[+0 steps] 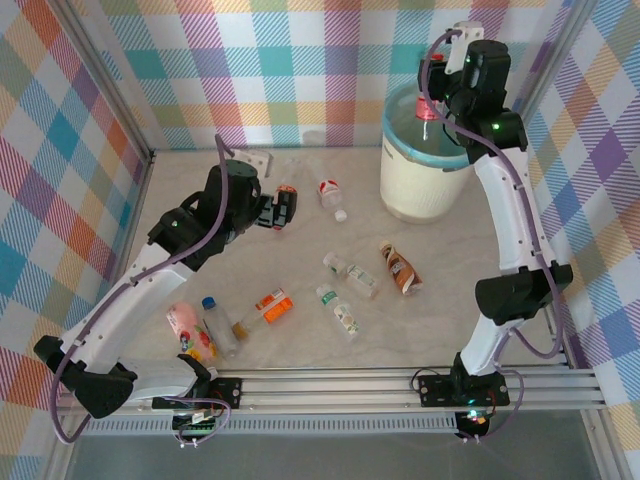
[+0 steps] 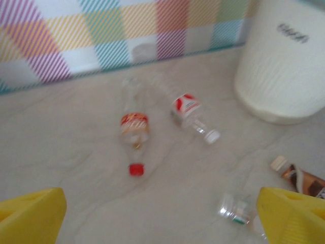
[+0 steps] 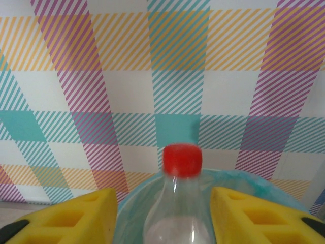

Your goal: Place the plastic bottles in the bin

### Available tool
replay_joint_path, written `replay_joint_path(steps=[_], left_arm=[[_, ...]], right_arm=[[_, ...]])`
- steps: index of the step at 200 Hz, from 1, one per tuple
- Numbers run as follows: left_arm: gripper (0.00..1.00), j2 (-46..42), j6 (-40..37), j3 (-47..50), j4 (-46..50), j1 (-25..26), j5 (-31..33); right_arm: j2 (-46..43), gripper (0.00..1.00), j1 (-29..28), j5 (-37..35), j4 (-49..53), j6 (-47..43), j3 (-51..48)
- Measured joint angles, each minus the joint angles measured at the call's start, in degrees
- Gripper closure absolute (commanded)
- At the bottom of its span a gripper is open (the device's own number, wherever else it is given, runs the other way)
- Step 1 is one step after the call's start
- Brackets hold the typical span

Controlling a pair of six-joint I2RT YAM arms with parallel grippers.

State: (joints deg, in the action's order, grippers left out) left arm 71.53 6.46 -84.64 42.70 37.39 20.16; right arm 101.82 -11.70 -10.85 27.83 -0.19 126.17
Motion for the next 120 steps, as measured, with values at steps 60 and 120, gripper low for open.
replay_joint_path(steps=[60,120], left_arm=[[0.01,-3.61,13.81,4.70,14.56,-8.63,-0.09],[0.00,-6.93,22.95,12.66,20.06,-16.98,-7.93]], right_arm=[[-0.57,0.48,-0.04,-0.85,3.56,-0.26,-0.59],[-3.76,0.48,-0.11,0.48,3.93,0.02,-5.86]])
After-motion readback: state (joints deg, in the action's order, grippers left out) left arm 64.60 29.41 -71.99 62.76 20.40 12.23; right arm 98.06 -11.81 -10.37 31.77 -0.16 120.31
